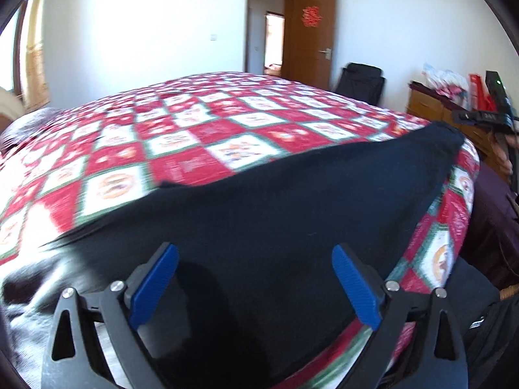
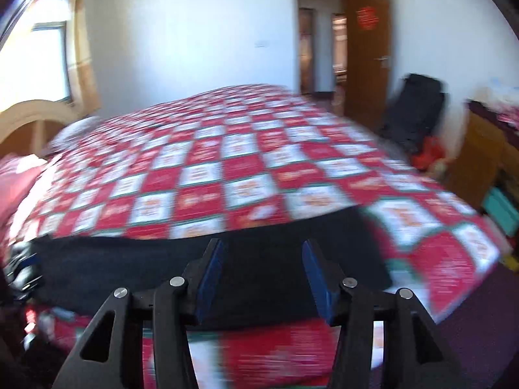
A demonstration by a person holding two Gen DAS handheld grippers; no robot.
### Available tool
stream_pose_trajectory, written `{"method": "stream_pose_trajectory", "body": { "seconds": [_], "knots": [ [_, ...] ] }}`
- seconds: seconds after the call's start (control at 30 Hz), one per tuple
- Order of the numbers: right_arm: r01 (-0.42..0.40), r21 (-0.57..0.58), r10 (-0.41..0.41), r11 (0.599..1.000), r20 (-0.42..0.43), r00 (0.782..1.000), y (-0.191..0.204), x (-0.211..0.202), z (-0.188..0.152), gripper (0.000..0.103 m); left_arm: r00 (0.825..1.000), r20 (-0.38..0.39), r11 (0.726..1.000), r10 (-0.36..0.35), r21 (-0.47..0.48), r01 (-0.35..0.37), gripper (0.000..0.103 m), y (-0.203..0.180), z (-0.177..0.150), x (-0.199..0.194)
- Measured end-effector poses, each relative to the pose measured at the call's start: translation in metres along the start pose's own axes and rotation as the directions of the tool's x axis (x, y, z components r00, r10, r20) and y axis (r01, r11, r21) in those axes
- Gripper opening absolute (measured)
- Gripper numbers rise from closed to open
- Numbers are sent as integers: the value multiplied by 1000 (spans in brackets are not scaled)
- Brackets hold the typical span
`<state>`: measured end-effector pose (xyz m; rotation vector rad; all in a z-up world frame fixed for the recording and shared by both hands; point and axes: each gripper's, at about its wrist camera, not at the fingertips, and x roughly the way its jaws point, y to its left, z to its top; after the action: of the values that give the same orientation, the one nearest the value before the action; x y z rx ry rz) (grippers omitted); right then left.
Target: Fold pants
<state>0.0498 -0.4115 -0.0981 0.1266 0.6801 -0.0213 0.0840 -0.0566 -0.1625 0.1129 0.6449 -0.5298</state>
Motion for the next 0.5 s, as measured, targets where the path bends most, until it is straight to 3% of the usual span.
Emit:
{"method": "stream_pose_trajectory", "body": {
  "seconds": [0.03,0.13,0.23,0.37,0.5],
  "knots": [
    [-63,-12,62,998,-40,997,18,14,-5,53,1000,-10,1000,17,-19,-17,99,7,-2,1],
    [-143,-37,135,989,-154,979,57,47,-27,53,1000,3,998,21,-63,-21,99,23,-12,-3],
    [-135,-59,115,989,-263,958,77,71,-58,53,999,4,998,38,-42,-37,99,23,-15,-6],
    [-88,-188,36,978,-261,965,95,60,-66,53,998,16,997,60,-41,-59,99,29,-16,-16],
    [-204,-124,170,971,-244,955,109,55,-35,53,994,27,992,108,-74,-106,101,50,-22,-26]
  ]
}}
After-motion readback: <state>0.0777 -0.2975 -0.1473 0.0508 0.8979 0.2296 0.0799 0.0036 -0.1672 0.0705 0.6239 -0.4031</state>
